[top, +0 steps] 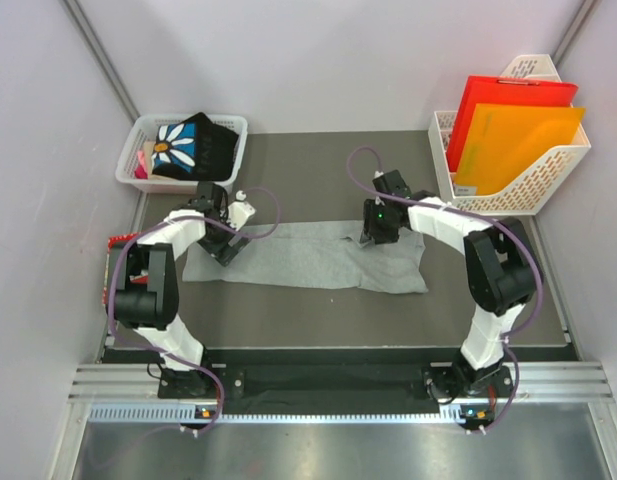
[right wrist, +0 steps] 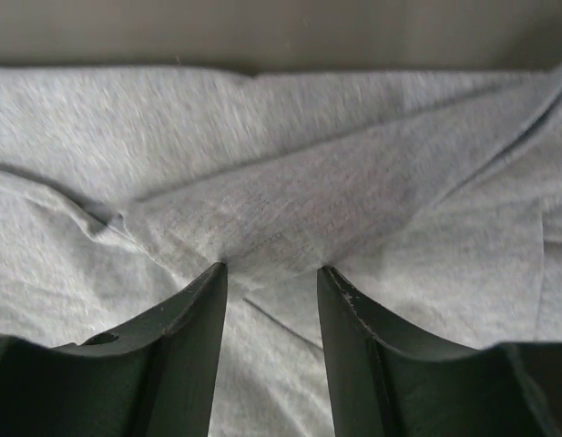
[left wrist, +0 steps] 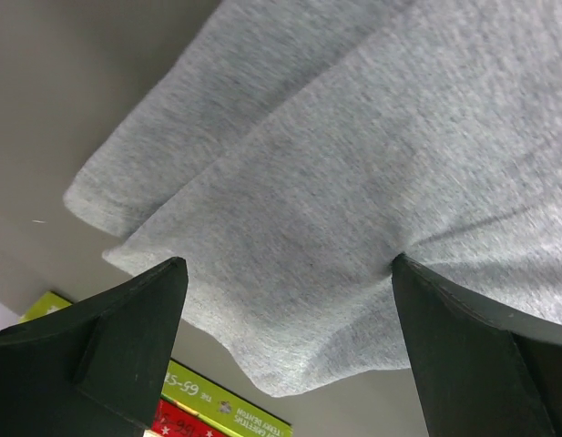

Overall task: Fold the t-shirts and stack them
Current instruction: Fold the other side of the tshirt into a rectangle

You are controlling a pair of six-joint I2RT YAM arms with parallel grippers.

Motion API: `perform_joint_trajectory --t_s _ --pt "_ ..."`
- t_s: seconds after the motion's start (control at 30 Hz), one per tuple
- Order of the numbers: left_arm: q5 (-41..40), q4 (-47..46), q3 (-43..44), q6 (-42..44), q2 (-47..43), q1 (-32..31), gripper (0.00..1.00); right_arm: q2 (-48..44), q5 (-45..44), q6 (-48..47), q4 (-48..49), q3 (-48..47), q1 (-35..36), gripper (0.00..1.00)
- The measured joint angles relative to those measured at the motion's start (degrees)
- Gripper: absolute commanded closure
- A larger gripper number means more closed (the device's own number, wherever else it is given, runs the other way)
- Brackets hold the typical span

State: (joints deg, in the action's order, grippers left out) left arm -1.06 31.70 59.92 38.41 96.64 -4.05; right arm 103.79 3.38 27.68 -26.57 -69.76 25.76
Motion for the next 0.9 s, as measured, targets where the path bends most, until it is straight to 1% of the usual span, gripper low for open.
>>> perform_joint_trajectory --t_s 0.3,0.5,0.6,0.67,0.77,0.87,0.9 --pt "-2.05 -2.23 -0.48 -0.46 0.28 -0.13 0.02 6.49 0.9 -0.02 0.68 -5.44 -0.07 0.59" --pt "-2.47 -4.74 -2.73 0.15 -1.2 -0.35 0.02 11.91 1.29 -0.07 -2.19 -15.26 -0.07 0.59" --pt "-2.69 -5.62 -3.54 0.55 -1.73 -0.5 0.02 13.68 1.27 -0.13 -3.17 -21.11 -0.07 0.52" --pt "-2.78 -6.05 -3.93 0.63 -2.03 -0.52 0.02 13.81 1.14 -0.13 -3.1 -23.23 -0.07 0.47" --pt "-2.82 -6.8 -4.63 0.81 -2.54 -0.52 0.02 12.44 0.15 -0.2 -2.69 -22.23 -0.07 0.47" --pt "-2.82 -7.15 -4.87 1.03 -2.75 -0.5 0.02 7.34 -2.38 -0.02 -2.38 -14.49 -0.07 0.46" --pt "-2.8 -7.19 -4.92 1.18 -2.78 -0.48 0.02 4.04 -3.41 0.04 -2.21 -10.25 -0.07 0.46"
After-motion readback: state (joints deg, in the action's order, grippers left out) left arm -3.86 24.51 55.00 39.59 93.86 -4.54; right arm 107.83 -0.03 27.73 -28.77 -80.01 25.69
